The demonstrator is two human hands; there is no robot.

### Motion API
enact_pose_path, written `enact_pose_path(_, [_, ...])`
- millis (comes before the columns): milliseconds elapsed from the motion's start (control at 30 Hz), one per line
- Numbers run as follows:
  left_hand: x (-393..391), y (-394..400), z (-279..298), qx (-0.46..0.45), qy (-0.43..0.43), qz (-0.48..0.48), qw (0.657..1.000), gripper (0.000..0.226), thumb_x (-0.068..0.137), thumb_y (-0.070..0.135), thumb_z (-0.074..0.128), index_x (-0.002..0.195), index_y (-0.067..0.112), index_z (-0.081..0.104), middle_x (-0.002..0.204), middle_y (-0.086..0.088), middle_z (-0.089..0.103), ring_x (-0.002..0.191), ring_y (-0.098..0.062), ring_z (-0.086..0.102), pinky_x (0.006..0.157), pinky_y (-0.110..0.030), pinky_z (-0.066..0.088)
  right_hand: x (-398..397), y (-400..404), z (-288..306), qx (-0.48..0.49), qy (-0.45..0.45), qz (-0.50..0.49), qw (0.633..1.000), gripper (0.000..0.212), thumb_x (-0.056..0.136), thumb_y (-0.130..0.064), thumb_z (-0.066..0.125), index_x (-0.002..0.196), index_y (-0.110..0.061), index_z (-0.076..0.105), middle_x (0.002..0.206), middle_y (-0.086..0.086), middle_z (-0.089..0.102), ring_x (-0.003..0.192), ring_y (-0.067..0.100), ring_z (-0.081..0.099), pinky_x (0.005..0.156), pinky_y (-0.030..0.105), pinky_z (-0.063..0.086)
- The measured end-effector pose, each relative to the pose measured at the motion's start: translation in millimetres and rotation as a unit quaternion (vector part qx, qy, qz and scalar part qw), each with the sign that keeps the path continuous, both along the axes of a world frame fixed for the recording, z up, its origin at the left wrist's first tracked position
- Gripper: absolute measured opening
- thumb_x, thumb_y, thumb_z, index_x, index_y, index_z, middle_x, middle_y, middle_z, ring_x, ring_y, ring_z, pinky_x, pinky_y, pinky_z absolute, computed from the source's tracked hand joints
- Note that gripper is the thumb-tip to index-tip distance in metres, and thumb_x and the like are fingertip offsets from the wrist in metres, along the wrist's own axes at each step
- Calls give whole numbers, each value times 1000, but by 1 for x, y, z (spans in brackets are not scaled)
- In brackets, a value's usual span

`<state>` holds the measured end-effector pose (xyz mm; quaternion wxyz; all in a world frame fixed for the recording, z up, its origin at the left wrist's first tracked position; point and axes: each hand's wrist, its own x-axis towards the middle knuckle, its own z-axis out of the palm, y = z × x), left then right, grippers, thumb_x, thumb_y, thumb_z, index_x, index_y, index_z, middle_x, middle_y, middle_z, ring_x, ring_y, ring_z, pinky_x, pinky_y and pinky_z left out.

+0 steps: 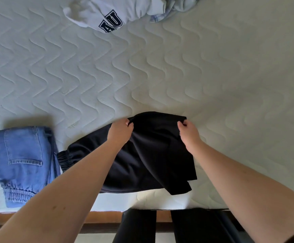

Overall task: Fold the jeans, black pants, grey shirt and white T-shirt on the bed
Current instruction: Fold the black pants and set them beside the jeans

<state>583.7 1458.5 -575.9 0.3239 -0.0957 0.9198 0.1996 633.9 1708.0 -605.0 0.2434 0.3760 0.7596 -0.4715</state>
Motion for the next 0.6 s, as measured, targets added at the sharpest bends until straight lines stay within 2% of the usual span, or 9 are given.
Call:
enact_pose_path(67, [-10,-2,0,20,0,4,1000,30,98,39,46,86,12,52,72,-2,63,76,-21,59,66,-31,38,-13,6,-2,-15,13,-45,999,18,99,-32,49,101,-15,56,89,4,55,84,22,53,74,31,40])
enact_pose_path(133, [-19,-2,-1,20,4,-8,1000,36,98,48,44,82,17,51,63,1,66,69,-13,60,59,-26,35,-27,10,-2,-35,18,-98,994,27,99,-31,51,118,-15,59,101,-1,57,94,19,54,79,30,41])
enact_pose_path(233, [-31,1,0,33,1,18,999,41,96,55,44,77,19,47,56,3,66,67,-8,60,57,-23,34,-47,14,-3,-93,2,-159,983,32,98,-33,54,125,-17,58,108,-3,56,100,16,51,83,29,42])
enact_pose_path(333, [-38,3,1,102,-1,118,988,30,91,53,55,86,24,48,64,1,69,58,-6,65,55,-24,42,-59,16,-1,-141,14,-184,973,38,98,-27,53,134,-16,53,108,-5,55,97,12,50,90,28,41])
enact_pose_path(400, [-40,2,4,126,8,142,982,21,91,47,58,99,29,49,75,2,68,59,-6,66,48,-21,45,-55,13,5,-99,48,-189,976,37,98,-25,53,134,-20,50,117,-8,55,106,10,52,93,26,42])
enact_pose_path(433, [-41,1,4,118,23,112,986,20,92,45,58,105,31,51,81,3,67,66,-9,67,51,-21,46,-49,11,9,-56,65,-186,979,33,98,-26,52,131,-23,50,117,-8,56,105,9,54,90,26,44])
enact_pose_path(500, [-40,-1,0,88,67,14,994,23,94,43,57,114,32,57,98,3,59,88,-16,62,71,-25,46,-32,2,16,34,91,-148,984,22,98,-28,50,120,-24,52,108,-5,61,93,11,59,81,27,49])
enact_pose_path(600, [-36,-1,-8,46,74,-102,991,28,95,45,56,118,31,63,127,-3,46,116,-22,48,97,-35,41,1,-16,14,56,50,-25,997,12,98,-27,46,103,-21,55,90,-2,66,80,14,60,68,26,43])
